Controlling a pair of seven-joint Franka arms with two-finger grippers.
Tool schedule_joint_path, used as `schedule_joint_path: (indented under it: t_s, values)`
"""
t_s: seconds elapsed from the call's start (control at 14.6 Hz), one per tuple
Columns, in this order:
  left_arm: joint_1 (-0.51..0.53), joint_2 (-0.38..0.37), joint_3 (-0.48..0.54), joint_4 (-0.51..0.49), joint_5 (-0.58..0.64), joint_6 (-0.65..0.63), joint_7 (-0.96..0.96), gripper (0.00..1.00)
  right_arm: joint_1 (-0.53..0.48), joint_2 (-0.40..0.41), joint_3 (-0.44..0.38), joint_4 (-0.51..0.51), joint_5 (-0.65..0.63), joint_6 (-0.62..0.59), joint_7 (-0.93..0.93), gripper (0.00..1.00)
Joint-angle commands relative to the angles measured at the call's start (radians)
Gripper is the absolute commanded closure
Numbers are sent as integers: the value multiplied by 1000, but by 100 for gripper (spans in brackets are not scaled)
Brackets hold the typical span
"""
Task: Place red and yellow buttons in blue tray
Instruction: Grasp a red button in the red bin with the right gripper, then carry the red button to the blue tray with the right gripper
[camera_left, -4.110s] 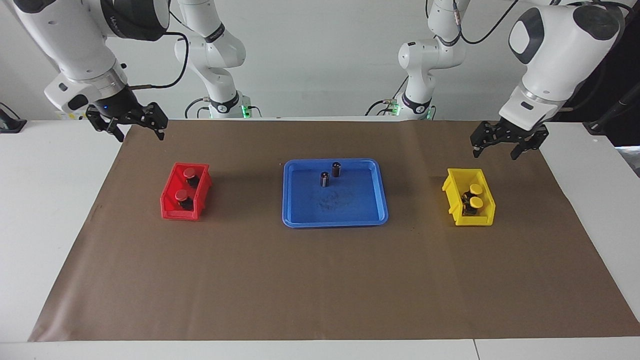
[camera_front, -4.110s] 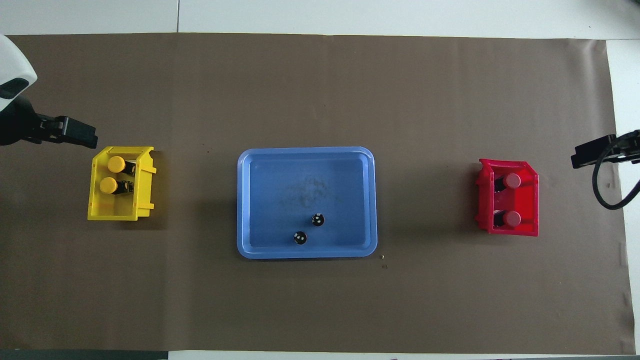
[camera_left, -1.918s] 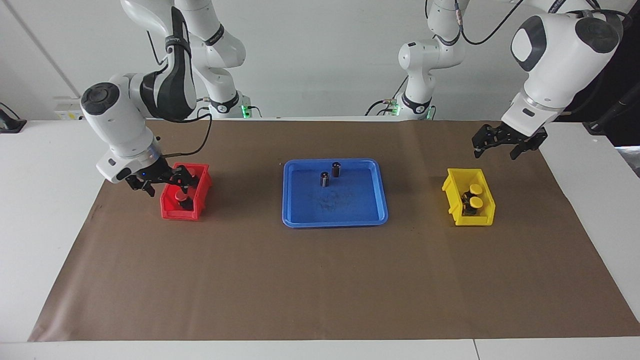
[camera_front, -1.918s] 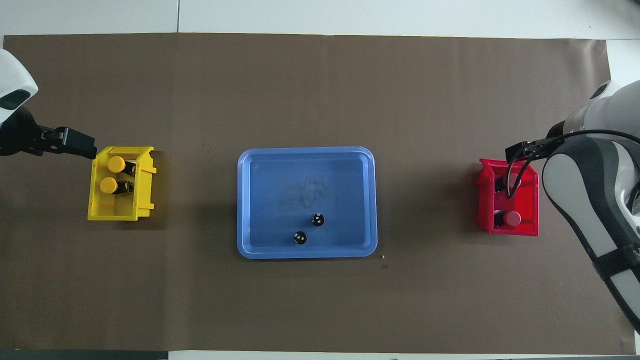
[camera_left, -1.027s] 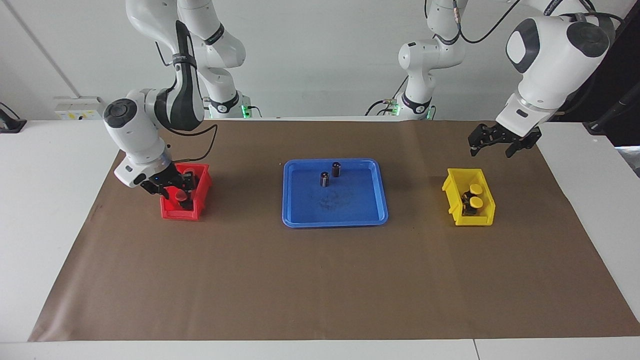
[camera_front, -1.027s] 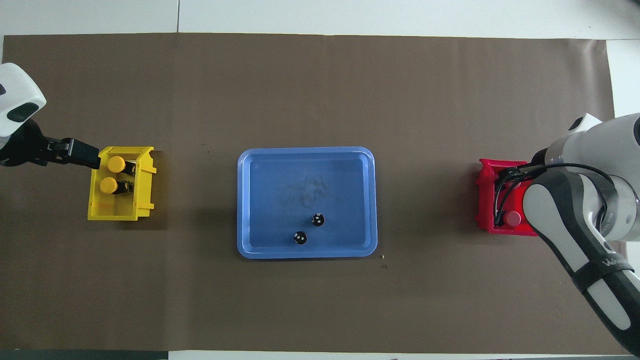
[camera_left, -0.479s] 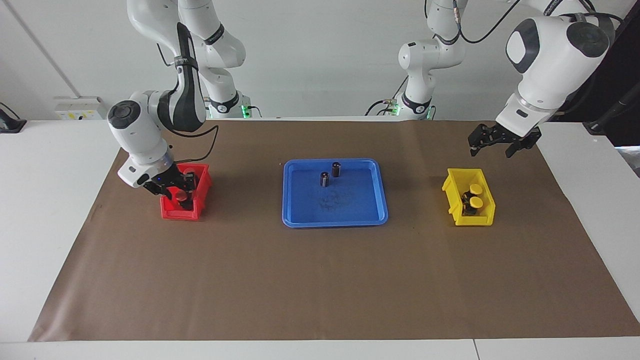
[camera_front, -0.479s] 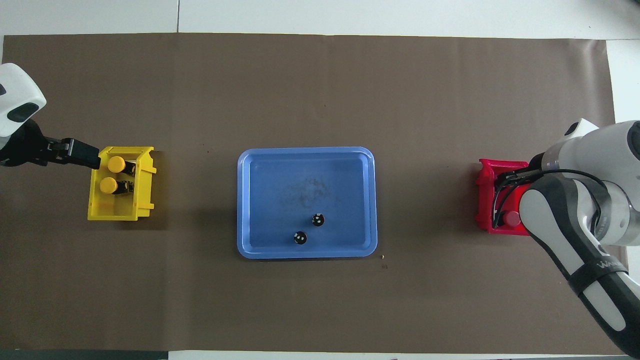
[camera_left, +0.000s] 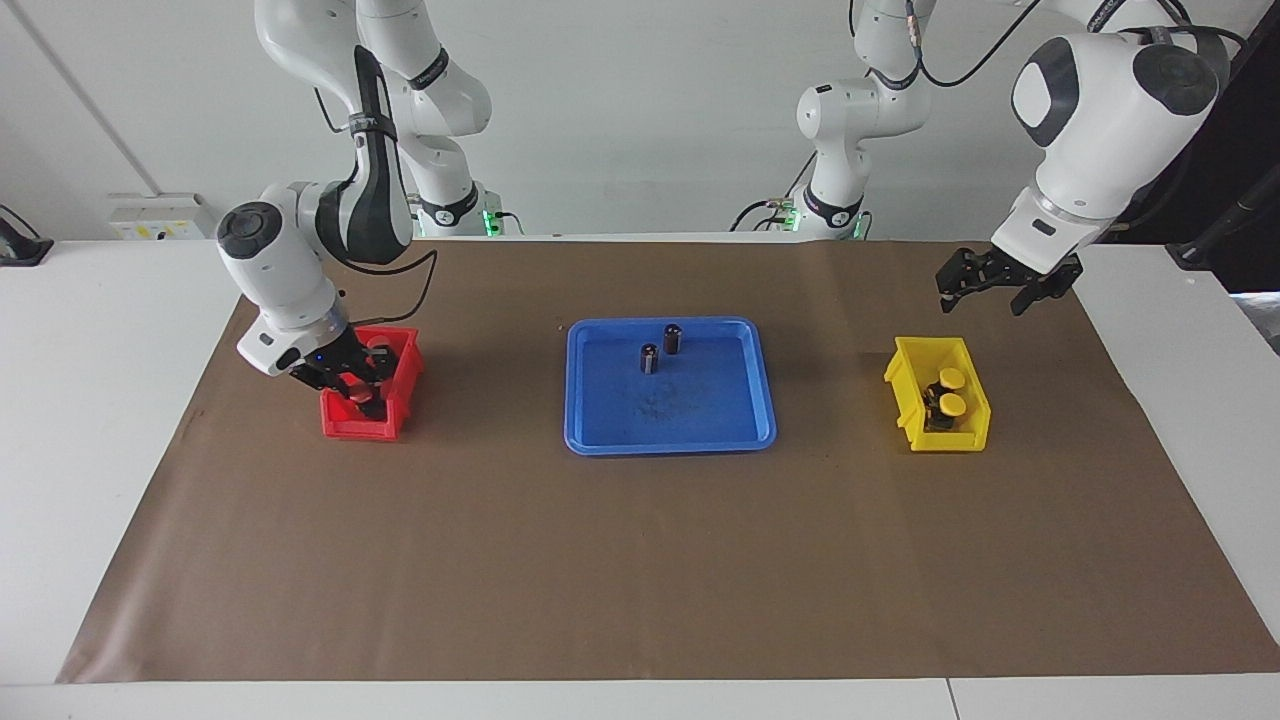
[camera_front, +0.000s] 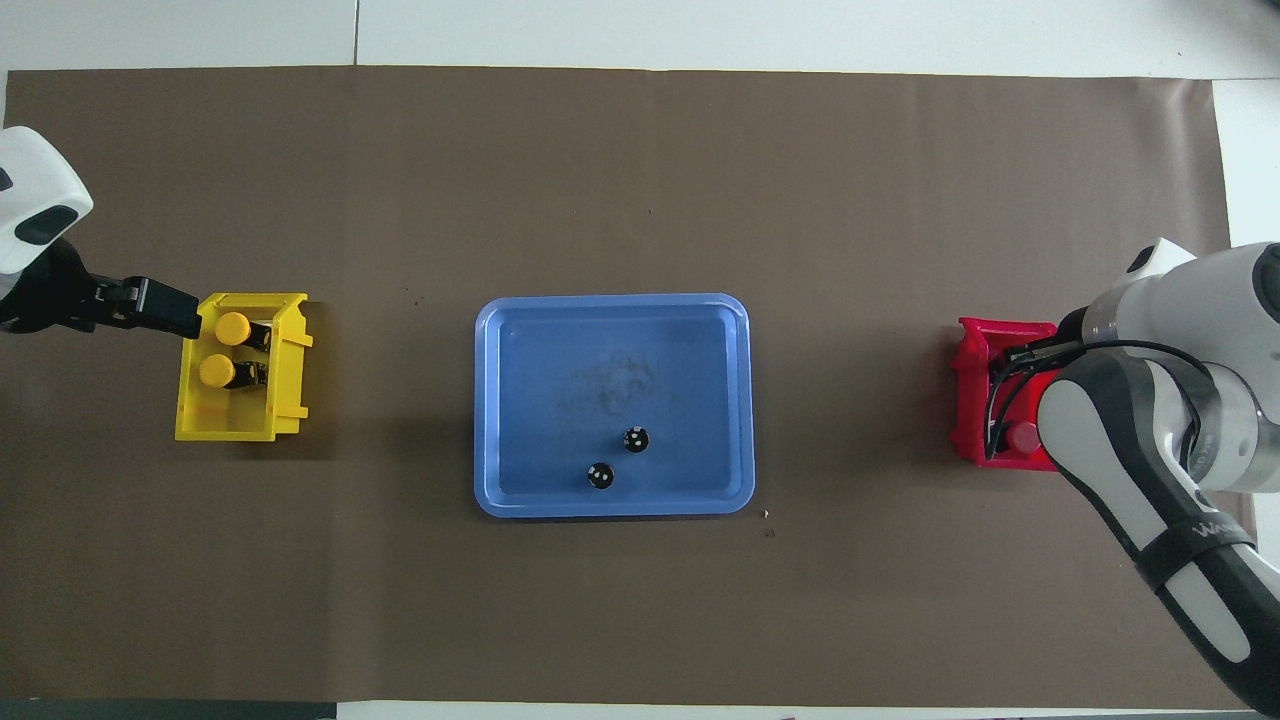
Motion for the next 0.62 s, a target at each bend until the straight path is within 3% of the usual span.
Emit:
schedule_joint_path:
  t_s: [0.0,0.27,0.41,0.55]
  values:
    - [-8,-83,7,-187,-9,151,10,0,-8,-7,3,28,11,-20,-36,82]
    - [3,-74,7,-224,-9,178,25,0,10,51,4,285,-2,-273,-35,82]
    - [7,-43,9,-237,-9,210,30,0,62,91,4,468,-2,-439,-18,82]
    - [55,11,9,-252,-9,296,85,3,137,146,4,600,-3,-517,77,82]
